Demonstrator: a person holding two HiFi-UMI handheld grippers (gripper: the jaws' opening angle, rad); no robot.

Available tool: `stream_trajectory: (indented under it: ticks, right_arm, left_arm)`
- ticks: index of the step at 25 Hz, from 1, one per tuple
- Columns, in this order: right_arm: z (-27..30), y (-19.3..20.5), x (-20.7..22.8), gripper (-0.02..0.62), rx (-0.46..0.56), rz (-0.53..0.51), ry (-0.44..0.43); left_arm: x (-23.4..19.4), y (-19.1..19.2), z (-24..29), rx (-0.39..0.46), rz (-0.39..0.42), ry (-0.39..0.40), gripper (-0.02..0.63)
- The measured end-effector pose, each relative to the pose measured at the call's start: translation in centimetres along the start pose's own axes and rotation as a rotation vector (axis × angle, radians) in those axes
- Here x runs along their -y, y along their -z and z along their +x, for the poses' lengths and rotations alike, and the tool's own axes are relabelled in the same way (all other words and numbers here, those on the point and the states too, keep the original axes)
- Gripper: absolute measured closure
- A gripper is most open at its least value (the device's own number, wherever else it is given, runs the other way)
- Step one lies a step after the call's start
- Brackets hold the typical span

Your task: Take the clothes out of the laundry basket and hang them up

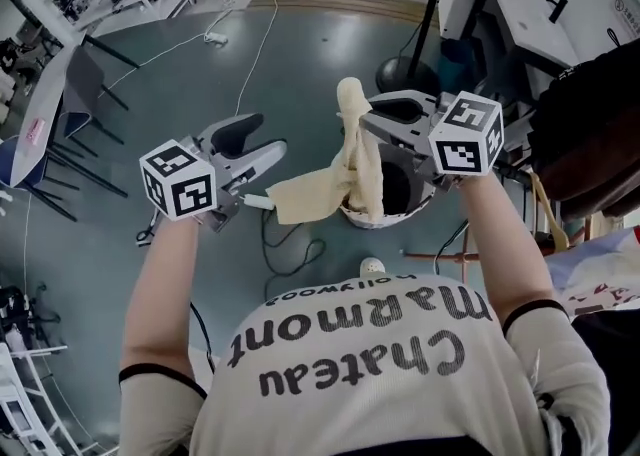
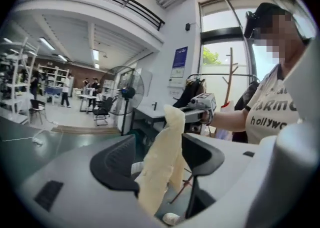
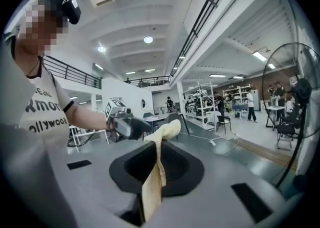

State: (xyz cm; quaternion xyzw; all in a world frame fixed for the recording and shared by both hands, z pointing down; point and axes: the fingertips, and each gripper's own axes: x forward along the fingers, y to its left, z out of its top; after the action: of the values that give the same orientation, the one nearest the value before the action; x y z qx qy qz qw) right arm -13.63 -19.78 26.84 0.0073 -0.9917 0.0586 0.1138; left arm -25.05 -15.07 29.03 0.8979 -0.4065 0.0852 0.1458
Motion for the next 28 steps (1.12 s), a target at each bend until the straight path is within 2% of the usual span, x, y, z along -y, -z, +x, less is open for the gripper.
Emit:
stream_trajectory:
  ticks: [3, 6, 8, 9, 11, 15, 18, 20, 23, 25, 28]
  right_arm:
    - [0.2, -1.5, -2.4, 0.551, -0.011, -0.066, -0.064]
    - [0.0, -2.4, -3.7, 0.551, -0.043, -0.149, -0.066]
    - [-0.8, -2.8, -3.2, 0.551, -0.042, -0.175, -0.020]
    - [-1.3, -2.8, -2.8, 0.549, -0.037, -0.170, -0.007]
    - [-2.1, -1.9, -2.5, 0.541, -0.036, -0.115, -0.023]
    - [-3.2, 2.7, -2.1, 0.515, -0.061, 0.067, -0.110]
    - [-2.1, 7.0, -1.8, 0.378, -0.146, 0.127, -0.139]
    - [-0.5, 10.0, -1.5, 0.325, -0.248, 0.102, -0.130]
    - [2.7, 13.8, -1.4, 0.310, -0.376, 0.035, -0.137]
    - [4.7, 15.9, -2.8, 0.305, -0.427, 0.004, -0.207]
    - [7.6, 17.9, -6.7, 0.296, -0.461, -0.090, -0.361]
  left_arm:
    - [4.4, -1.5, 4.7, -0.007, 0.088, 0.143, 0.299]
    - [7.0, -3.0, 7.8, -0.002, 0.181, 0.191, 0.299]
    - [7.9, -3.7, 8.1, -0.001, 0.211, 0.214, 0.469]
    - [8.3, -4.1, 8.0, 0.000, 0.224, 0.227, 0.507]
    - [8.7, -4.9, 7.2, 0.003, 0.248, 0.273, 0.529]
    - [9.7, -5.7, 4.7, -0.046, 0.302, 0.420, 0.538]
    - [10.3, -5.0, 2.1, -0.097, 0.295, 0.509, 0.543]
    - [11.4, -4.5, 0.4, -0.120, 0.280, 0.566, 0.543]
    - [13.2, -4.0, -1.9, -0.146, 0.281, 0.614, 0.543]
    - [14.4, -3.9, -3.1, -0.149, 0.285, 0.631, 0.545]
    - [16.3, -3.4, -5.2, -0.160, 0.283, 0.634, 0.545]
